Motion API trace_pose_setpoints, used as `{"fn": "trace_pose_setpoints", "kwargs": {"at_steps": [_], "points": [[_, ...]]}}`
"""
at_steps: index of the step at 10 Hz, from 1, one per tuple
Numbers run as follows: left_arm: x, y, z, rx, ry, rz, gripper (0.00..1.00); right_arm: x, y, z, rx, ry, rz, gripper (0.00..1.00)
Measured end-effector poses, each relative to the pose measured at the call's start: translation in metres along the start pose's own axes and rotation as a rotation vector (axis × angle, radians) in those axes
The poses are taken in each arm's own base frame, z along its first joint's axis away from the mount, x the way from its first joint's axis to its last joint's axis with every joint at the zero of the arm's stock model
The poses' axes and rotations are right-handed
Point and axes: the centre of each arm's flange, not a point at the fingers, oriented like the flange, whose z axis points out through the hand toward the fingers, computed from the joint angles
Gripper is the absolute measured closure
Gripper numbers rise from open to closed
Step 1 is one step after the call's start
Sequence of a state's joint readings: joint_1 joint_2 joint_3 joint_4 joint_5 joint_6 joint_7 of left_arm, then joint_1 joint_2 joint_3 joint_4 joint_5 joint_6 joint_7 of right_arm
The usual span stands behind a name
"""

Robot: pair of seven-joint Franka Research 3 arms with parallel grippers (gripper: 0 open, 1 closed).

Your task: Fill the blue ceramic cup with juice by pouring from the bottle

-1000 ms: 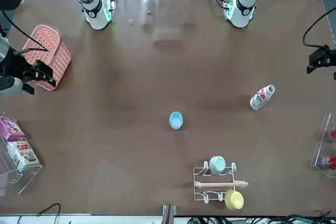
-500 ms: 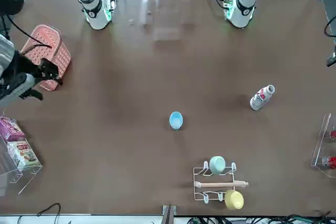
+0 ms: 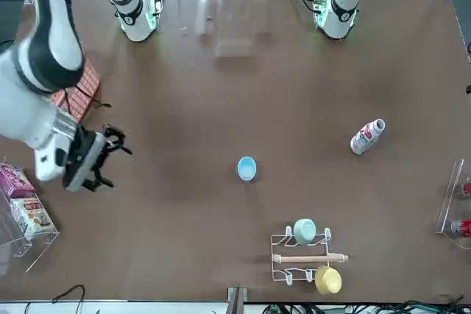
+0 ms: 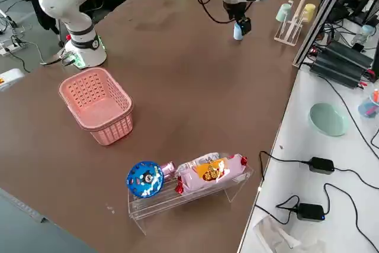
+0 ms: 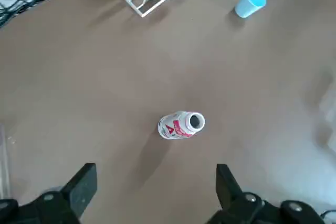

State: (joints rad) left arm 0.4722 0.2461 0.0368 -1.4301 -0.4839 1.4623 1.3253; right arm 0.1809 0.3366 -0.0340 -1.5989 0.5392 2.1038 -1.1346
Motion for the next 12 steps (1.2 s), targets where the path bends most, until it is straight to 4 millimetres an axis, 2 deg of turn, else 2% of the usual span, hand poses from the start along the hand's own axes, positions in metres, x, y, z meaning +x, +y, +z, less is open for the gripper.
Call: {"fn": "trace_pose_setpoints", "kwargs": {"at_steps": [2,4,6,9,10,12], "points": [[-0.031,-0.032,0.032,-0.082,0.085,0.116,0.0,0.016,-0.005,0.058,0.01,0.156,-0.223,0.0],[-0.072,-0.053,0.07,-0.195,0.136,0.207,0.0,0.006,-0.005,0.11,0.002,0.245,-0.289,0.0],[-0.115,-0.079,0.118,-0.273,0.209,0.291,0.0,-0.009,-0.012,0.152,0.031,0.278,-0.259,0.0],[-0.158,-0.116,0.217,-0.366,0.4,0.372,0.01,-0.031,-0.031,0.211,0.107,0.304,-0.159,0.0],[-0.171,-0.124,0.248,-0.377,0.461,0.39,0.01,-0.04,-0.035,0.232,0.129,0.31,-0.126,0.0],[-0.19,-0.129,0.287,-0.382,0.546,0.416,0.01,-0.042,-0.054,0.267,0.162,0.382,-0.09,0.0]]}}
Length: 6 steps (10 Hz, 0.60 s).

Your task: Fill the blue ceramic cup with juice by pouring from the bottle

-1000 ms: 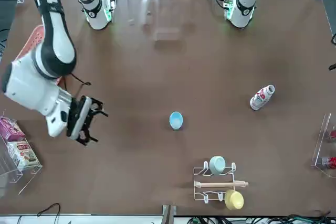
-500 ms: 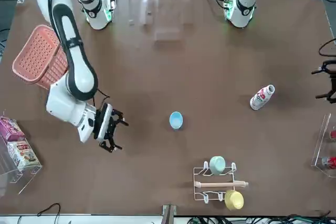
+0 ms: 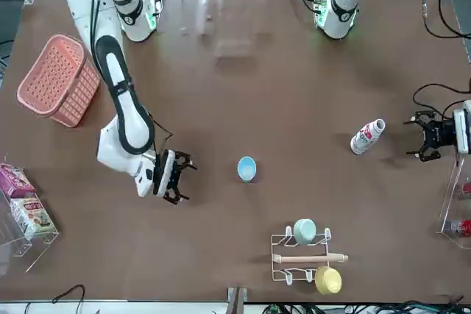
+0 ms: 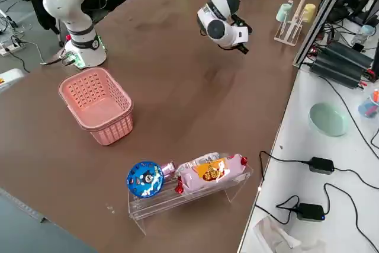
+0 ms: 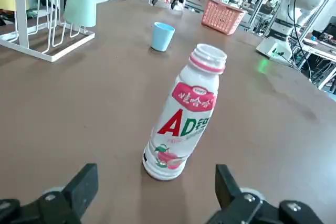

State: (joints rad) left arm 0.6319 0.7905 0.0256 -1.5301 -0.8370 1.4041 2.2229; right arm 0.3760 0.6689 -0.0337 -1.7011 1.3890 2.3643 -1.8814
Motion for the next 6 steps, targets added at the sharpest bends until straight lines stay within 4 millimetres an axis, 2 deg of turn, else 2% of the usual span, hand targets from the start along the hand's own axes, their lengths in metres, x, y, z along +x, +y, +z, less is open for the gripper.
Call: {"fn": "trace_pose_setpoints", "kwargs": {"at_steps": [2,3,4,6], "points": [[-0.015,-0.006,0.028,-0.012,0.071,0.062,0.01,-0.013,-0.021,0.039,0.035,0.016,-0.02,0.0],[-0.021,-0.006,0.04,-0.016,0.1,0.083,0.01,-0.017,-0.028,0.051,0.048,0.004,-0.055,0.0],[-0.027,-0.005,0.05,-0.02,0.123,0.095,0.01,-0.018,-0.033,0.06,0.052,0.001,-0.106,0.0],[-0.027,-0.008,0.071,-0.039,0.153,0.134,0.01,-0.012,-0.04,0.071,0.027,0.01,-0.147,0.0]]}}
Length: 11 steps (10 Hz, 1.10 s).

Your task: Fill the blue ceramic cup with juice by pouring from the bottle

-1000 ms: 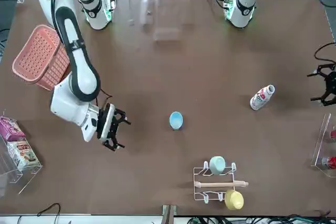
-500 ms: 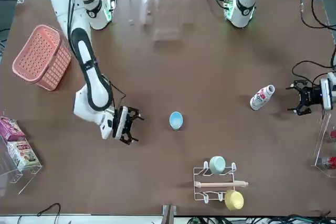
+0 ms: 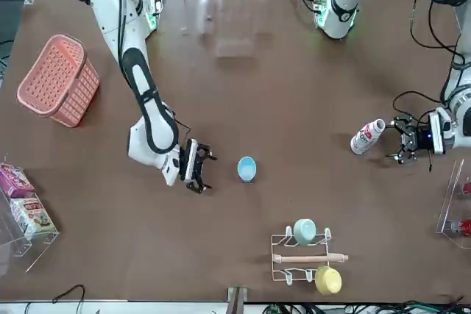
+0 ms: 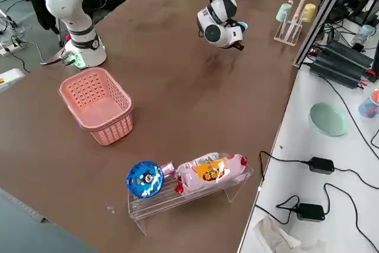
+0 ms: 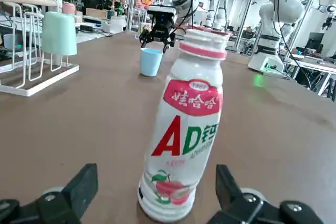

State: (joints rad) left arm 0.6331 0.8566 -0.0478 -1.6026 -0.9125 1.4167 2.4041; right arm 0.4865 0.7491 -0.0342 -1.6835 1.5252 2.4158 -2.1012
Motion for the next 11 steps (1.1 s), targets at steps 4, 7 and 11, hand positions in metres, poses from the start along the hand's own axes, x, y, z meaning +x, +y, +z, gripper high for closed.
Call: {"fn": "trace_pose_setpoints", "kwargs": {"at_steps": [4,7,11], "points": [[-0.008,0.004,0.04,-0.047,0.05,0.009,0.01,0.005,-0.017,0.045,-0.003,0.036,0.023,0.0],[-0.011,0.007,0.051,-0.059,0.067,0.005,0.01,0.008,-0.023,0.063,-0.006,0.034,0.011,0.0],[-0.007,0.0,0.078,-0.072,0.072,0.057,0.02,0.019,-0.022,0.074,-0.018,0.048,-0.003,0.0]]}}
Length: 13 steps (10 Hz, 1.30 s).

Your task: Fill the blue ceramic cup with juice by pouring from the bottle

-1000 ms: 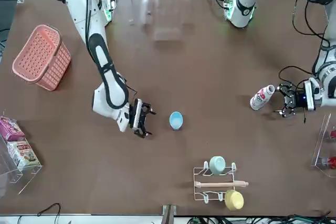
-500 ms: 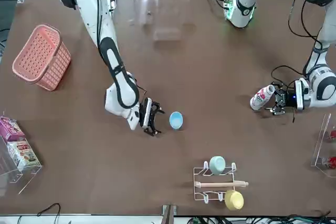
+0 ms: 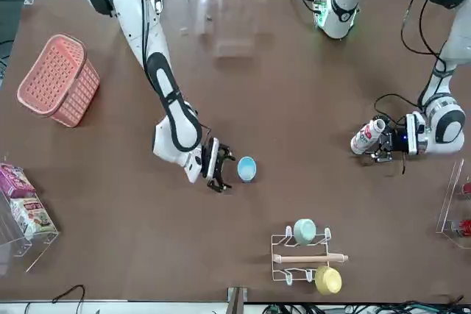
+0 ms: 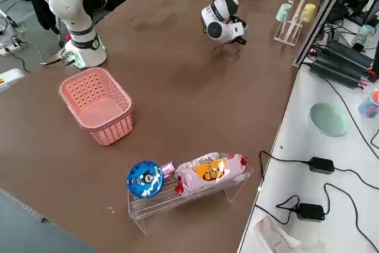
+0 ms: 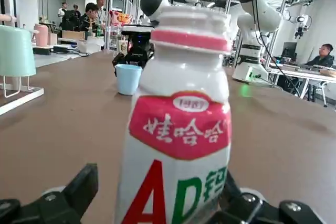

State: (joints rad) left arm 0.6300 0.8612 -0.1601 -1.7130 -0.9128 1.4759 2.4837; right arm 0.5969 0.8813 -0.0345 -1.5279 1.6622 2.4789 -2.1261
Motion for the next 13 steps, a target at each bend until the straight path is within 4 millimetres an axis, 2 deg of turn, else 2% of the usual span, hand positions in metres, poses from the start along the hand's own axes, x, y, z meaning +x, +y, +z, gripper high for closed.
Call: {"fn": "trace_pose_setpoints", "kwargs": {"at_steps": [2,5,6,7,8,9,10,11,13], "points": [[0.0,-0.002,0.006,0.0,-0.002,0.02,0.04,-0.005,0.0,0.004,-0.001,-0.003,0.007,0.0],[0.003,-0.005,0.021,-0.012,0.013,0.036,0.14,-0.006,0.0,0.01,-0.01,0.002,0.012,0.0],[0.005,-0.007,0.022,-0.01,0.011,0.043,0.23,-0.006,-0.002,0.013,-0.009,0.002,0.012,0.0],[0.008,-0.007,0.021,-0.009,0.007,0.048,0.27,-0.007,-0.003,0.015,-0.008,0.0,0.014,0.0],[0.011,-0.008,0.02,-0.007,0.003,0.052,0.41,-0.009,-0.004,0.017,-0.006,-0.002,0.017,0.0],[0.014,-0.009,0.02,-0.007,0.0,0.056,0.48,-0.01,-0.005,0.019,-0.005,-0.002,0.018,0.01],[0.022,-0.013,0.023,-0.012,-0.003,0.069,0.49,-0.01,-0.006,0.02,-0.004,0.0,0.018,0.01],[0.038,-0.023,0.028,-0.033,-0.028,0.063,0.49,-0.009,-0.007,0.022,-0.004,0.002,0.017,0.01],[0.089,-0.047,0.048,-0.083,-0.1,0.002,0.52,-0.006,-0.008,0.025,-0.004,0.007,0.013,0.02]]}}
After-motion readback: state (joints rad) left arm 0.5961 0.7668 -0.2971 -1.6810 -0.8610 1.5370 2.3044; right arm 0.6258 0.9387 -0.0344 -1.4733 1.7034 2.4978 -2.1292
